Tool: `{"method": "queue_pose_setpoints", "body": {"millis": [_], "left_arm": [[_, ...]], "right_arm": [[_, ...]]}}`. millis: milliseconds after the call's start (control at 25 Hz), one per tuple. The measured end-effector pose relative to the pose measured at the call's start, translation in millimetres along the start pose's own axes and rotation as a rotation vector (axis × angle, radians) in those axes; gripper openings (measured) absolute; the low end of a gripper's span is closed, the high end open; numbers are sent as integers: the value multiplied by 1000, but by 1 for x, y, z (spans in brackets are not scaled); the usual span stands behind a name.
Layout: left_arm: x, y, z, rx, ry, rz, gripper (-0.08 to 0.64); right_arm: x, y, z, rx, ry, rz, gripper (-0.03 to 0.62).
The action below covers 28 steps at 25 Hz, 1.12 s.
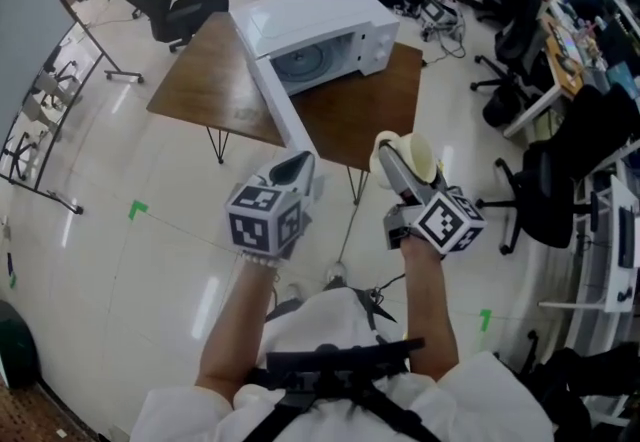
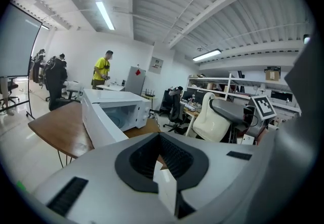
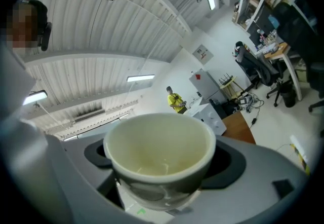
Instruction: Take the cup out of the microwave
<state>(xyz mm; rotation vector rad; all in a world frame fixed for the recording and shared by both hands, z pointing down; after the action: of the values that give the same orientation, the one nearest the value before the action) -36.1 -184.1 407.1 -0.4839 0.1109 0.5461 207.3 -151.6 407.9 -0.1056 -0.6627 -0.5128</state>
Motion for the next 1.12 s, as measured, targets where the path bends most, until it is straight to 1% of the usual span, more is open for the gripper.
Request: {"method": "queue_pose_setpoints", "body": {"millis": [120,320,400,520,720,960,1120], "left_arm": [[-1,6,5,-8,4,27,-11],[-3,14,11,-8,8,65,-11],[-4,16,12,-8,9,80,-11],[-4,18,13,-7,16,110,-11],[-4,22,12,-1,23,140,-11],[-6,26,5,15,10,135,-11],[-5,31,1,30,2,129,-11]], "right_arm": [[-14,10,6,31,-49,-5,502],[-41,23,11,126,-122,-56,502],[-48,27,14,139,-128,-58,503],[-56,30,18,130,-112,-36,503],[-68,33,14,192,-147,-82,502],[-71,27,13,163,-108,-51,502],[-70,21,16,151,-123,-56,502]]}}
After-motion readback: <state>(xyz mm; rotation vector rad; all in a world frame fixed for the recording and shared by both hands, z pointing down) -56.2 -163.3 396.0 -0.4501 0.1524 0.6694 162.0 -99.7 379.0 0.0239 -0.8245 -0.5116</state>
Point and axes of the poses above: the fingertips, and each gripper's own axes: y backward along the fingers, x to its right, z out of its underside, the point moved 8 cm from there along y, backward along the fingers, and after that the axes turned 10 degrees about -z, right-handed, at the moved point
